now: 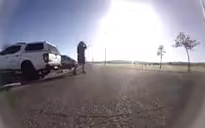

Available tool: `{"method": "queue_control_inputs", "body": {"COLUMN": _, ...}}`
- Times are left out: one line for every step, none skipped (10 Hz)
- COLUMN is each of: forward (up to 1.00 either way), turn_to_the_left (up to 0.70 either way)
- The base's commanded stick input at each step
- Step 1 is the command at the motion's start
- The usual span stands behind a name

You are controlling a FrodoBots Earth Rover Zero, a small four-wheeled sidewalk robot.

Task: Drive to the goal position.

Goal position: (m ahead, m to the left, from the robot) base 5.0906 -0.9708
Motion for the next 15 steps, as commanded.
{"method": "queue_control_inputs", "body": {"forward": 0.7, "turn_to_the_left": 0.0}}
{"method": "queue_control_inputs", "body": {"forward": 0.7, "turn_to_the_left": 0.0}}
{"method": "queue_control_inputs", "body": {"forward": 0.7, "turn_to_the_left": 0.0}}
{"method": "queue_control_inputs", "body": {"forward": 0.7, "turn_to_the_left": 0.0}}
{"method": "queue_control_inputs", "body": {"forward": 0.7, "turn_to_the_left": 0.0}}
{"method": "queue_control_inputs", "body": {"forward": 0.7, "turn_to_the_left": 0.0}}
{"method": "queue_control_inputs", "body": {"forward": 0.7, "turn_to_the_left": 0.0}}
{"method": "queue_control_inputs", "body": {"forward": 0.7, "turn_to_the_left": 0.0}}
{"method": "queue_control_inputs", "body": {"forward": 0.7, "turn_to_the_left": 0.0}}
{"method": "queue_control_inputs", "body": {"forward": 0.7, "turn_to_the_left": 0.0}}
{"method": "queue_control_inputs", "body": {"forward": 0.7, "turn_to_the_left": 0.0}}
{"method": "queue_control_inputs", "body": {"forward": 0.7, "turn_to_the_left": 0.0}}
{"method": "queue_control_inputs", "body": {"forward": 0.7, "turn_to_the_left": 0.0}}
{"method": "queue_control_inputs", "body": {"forward": 0.7, "turn_to_the_left": 0.0}}
{"method": "queue_control_inputs", "body": {"forward": 0.7, "turn_to_the_left": 0.0}}
